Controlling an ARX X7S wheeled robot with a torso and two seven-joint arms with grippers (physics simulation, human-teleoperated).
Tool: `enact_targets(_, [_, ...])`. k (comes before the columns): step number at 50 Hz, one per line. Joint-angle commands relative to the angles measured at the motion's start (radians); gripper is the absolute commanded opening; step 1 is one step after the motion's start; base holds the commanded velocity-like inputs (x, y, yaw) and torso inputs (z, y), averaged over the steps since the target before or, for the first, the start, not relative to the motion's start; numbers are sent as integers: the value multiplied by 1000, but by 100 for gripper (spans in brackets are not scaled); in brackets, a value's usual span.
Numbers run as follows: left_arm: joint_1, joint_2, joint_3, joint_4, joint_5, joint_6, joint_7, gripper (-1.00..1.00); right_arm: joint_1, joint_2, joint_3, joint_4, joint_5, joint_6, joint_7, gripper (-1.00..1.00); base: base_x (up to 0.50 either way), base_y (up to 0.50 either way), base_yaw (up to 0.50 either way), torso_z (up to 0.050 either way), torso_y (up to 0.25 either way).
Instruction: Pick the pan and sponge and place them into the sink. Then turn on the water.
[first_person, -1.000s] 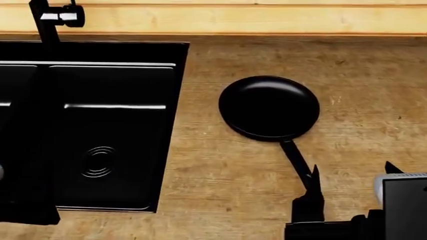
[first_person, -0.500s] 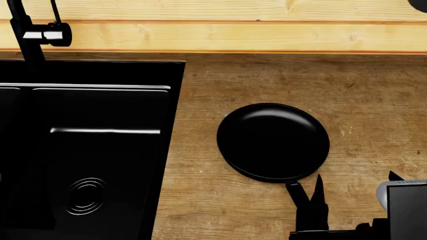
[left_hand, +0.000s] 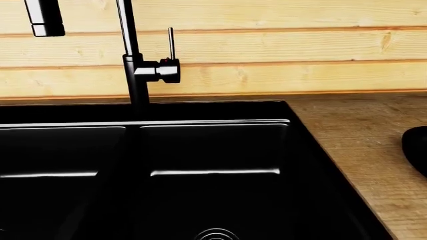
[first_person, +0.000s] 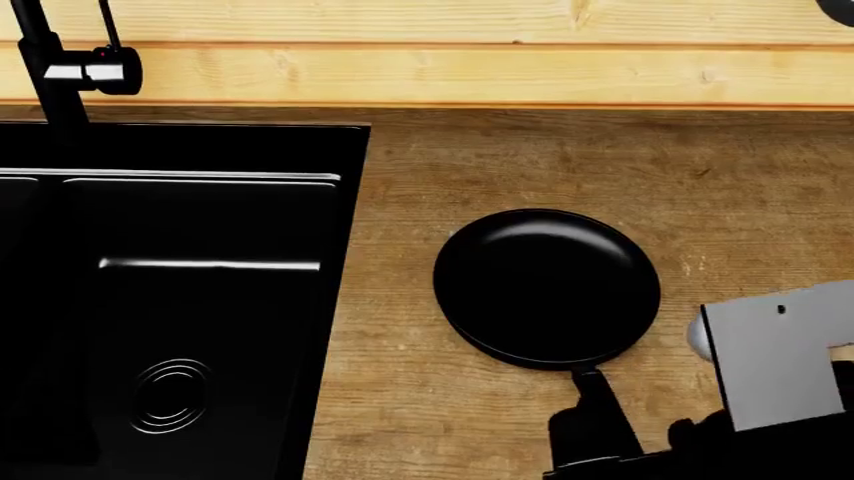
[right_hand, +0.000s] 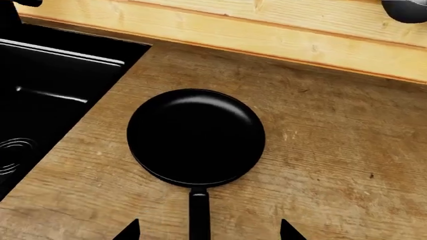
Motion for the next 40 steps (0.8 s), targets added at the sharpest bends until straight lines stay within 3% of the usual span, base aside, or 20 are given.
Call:
enact_targets(1, [-2,3,15,-15,12,18,3,100,186,36,-165,216,198,41,103,100,0,0,0,0,0])
enact_targets(8, [13,8,19,-32,19,46,15,100,324,-4,-333,411,124,69,87,100,0,0,0,0,0])
enact_targets(14, [26,1,16,-32,17,49,21,100,401,-18,-455,530,183,67,122,100,0,0,0,0,0])
enact_targets(40, [37,-18,1,-21,4,47,17,100,487,-31,-652,708,-78,5,-188,100,0,0,0,0,0])
